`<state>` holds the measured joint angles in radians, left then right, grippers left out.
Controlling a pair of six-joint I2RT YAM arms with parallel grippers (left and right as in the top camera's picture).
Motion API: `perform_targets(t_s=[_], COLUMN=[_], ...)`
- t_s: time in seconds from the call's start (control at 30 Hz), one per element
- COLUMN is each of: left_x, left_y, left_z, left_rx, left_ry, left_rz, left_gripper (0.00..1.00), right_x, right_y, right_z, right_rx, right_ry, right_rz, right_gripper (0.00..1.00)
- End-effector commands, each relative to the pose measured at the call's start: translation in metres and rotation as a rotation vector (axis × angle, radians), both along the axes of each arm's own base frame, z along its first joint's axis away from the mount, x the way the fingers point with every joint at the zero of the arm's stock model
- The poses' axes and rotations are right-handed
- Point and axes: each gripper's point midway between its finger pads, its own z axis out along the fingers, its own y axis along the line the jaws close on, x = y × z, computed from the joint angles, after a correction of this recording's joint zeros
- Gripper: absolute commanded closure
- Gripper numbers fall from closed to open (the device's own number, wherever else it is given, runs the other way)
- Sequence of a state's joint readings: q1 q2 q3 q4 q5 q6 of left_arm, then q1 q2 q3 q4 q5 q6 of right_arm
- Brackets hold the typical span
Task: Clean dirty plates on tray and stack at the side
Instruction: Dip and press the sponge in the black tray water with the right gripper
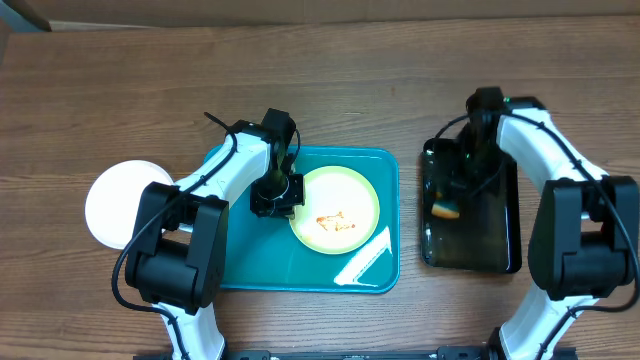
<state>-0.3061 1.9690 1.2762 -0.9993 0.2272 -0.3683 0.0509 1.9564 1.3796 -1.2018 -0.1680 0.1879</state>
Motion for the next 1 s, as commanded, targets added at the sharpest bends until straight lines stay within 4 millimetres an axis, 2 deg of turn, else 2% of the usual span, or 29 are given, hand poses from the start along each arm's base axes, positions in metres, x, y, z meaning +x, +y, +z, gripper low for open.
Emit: perform_targets(t_s=[0.0, 0.1, 0.2, 0.33, 0.53, 0.63, 0.7, 0.8, 0.9, 0.97], left_x=[-0.005, -0.005, -0.005, -0.005, -0.005, -0.005, -0.005, -0.005, -0.005, -0.005], left_y=[0.01, 0.01, 0.01, 0.01, 0.01, 0.01, 0.01, 0.01, 0.01, 0.01], left_z=[-0.006, -0.006, -0.005, -0.006, -0.006, -0.006, -0.006, -0.006, -0.006, -0.006], left_rx=[0.053, 0.053, 0.054, 0.053, 0.053, 0.053, 0.053, 0.053, 0.053, 0.053], left_ry=[0.014, 0.017, 0.017, 0.016, 0.017, 0.016, 0.016, 0.016, 0.016, 0.017], left_rz=[0.022, 0.021, 0.021, 0.021, 0.021, 0.021, 0.021, 0.022, 0.021, 0.021], left_gripper=[0.96, 0.96, 0.96, 0.96, 0.96, 0.96, 0.96, 0.96, 0.96, 0.96], right_x=[0.019, 0.011, -0.003, -0.024, -0.053, -0.058, -0.054, -0.043, -0.024, -0.008], right_y=[-0.011, -0.02, -0.027, -0.028, -0.028, -0.027, -0.027, -0.027, -0.026, -0.019], right_z=[0.047, 0.054, 0.046, 0.019, -0.038, -0.052, -0.05, -0.034, -0.006, 0.026], right_rx=[-0.046, -0.095, -0.133, -0.138, -0.139, -0.133, -0.132, -0.132, -0.129, -0.092], right_ry=[-0.142, -0.139, -0.088, -0.03, -0.011, -0.026, -0.035, -0.041, -0.066, -0.111], right_rz=[-0.053, -0.06, -0.053, -0.05, -0.074, -0.098, -0.097, -0.096, -0.094, -0.062], right_gripper=[0.96, 0.96, 0.96, 0.96, 0.96, 0.96, 0.96, 0.96, 0.96, 0.96])
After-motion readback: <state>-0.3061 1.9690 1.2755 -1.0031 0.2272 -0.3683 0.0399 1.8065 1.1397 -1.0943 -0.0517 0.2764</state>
